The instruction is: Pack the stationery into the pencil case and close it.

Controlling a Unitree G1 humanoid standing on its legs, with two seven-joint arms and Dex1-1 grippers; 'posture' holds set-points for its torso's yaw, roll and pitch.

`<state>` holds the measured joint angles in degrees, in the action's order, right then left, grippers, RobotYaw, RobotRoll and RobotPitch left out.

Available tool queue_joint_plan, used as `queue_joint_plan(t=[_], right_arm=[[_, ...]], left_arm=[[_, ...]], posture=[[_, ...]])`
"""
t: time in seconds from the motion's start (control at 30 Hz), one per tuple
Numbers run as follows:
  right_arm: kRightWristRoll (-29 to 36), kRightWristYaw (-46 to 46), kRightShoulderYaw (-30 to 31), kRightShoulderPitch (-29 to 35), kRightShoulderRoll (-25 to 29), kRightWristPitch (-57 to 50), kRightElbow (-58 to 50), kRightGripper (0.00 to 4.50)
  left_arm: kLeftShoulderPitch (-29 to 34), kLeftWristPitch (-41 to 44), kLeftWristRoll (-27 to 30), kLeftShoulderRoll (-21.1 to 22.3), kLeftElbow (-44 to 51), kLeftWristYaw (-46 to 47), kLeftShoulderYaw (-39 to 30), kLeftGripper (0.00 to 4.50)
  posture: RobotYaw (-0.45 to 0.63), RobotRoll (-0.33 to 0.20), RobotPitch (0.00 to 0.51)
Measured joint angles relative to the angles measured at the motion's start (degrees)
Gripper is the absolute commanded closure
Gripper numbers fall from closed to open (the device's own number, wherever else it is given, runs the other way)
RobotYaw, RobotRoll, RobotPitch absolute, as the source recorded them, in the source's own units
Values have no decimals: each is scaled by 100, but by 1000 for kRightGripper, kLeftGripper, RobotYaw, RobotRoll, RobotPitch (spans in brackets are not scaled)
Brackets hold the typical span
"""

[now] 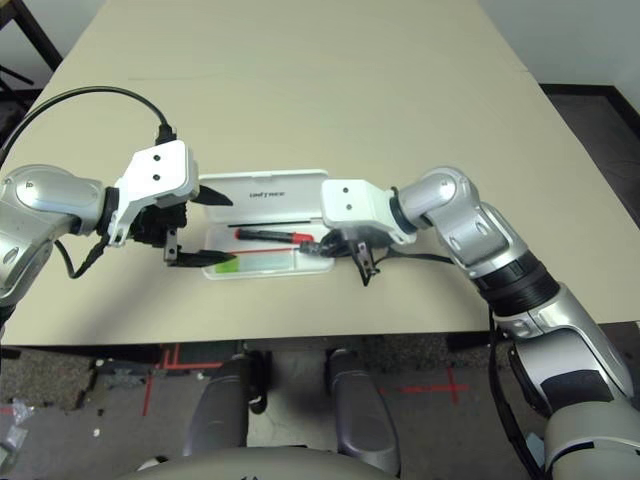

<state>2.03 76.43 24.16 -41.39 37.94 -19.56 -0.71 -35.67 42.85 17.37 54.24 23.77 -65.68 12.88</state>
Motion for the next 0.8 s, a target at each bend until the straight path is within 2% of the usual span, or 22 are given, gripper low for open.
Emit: queue_joint_plan(t=[0.13,0.2,0.33,0.53,0.8], right_arm=[[-8,-61,-2,0,-22,54,29,542],[-7,-61,-9,0,-21,78,66,18],[87,8,-123,-30,73,63,100,18],[640,370,-829,16,710,-238,96,18],[1457,457,-1774,737,1388,-903,-102,18]], left_arm=[[7,0,0,0,0,18,0,0],[14,0,0,0,0,21,0,0],[36,0,0,0,1,35,0,0],[249,-3,0,181,-27,43,-94,0],[512,-64,-4,537,-406,122,-463,0]], posture=[[-60,0,191],[-60,0,191],[-58,0,191],[-51,0,192],[-60,0,191]])
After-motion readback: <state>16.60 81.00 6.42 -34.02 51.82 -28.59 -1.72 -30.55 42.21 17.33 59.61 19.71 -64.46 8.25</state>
